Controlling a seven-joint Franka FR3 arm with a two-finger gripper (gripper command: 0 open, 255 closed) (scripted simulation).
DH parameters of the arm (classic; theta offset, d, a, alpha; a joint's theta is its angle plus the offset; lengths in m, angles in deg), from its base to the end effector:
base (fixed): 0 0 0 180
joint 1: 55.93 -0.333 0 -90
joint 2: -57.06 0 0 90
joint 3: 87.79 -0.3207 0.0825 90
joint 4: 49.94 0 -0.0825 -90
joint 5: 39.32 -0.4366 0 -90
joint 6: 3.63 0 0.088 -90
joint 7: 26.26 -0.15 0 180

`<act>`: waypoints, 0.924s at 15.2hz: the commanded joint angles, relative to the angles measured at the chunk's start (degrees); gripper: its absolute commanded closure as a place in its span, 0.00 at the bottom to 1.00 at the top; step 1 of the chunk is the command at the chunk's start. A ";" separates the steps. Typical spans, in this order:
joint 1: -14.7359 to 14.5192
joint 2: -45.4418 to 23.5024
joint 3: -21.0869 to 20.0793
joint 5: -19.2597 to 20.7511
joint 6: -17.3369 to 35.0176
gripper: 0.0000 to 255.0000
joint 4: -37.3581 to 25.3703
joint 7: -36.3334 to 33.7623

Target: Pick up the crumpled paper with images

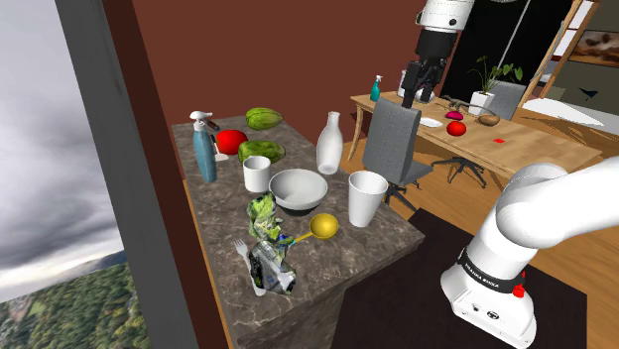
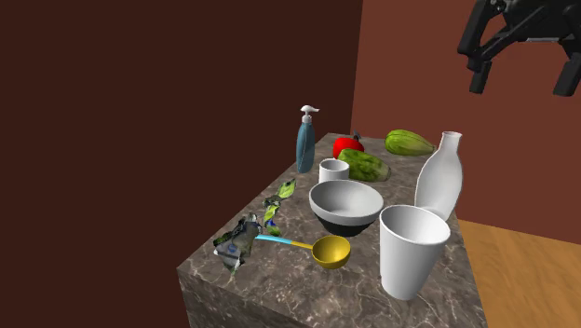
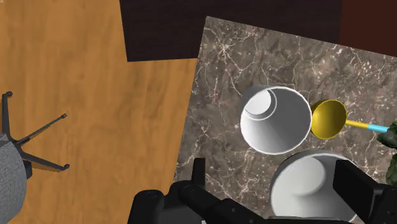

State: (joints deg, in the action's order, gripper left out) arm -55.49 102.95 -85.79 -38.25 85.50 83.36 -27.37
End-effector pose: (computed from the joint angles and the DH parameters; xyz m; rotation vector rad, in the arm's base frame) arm 0.3517 -0.0200 0.5701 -3.1340 0.0820 -0.0466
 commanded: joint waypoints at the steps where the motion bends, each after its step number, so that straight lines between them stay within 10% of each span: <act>1: 0.00 0.00 0.00 0.00 0.00 0.00 0.00 0.00; 14: -5.45 -12.81 -9.84 -10.27 15.75 0.00 5.26 -10.43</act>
State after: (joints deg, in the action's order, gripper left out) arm -60.67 91.21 -95.23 -47.94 100.06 88.38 -37.45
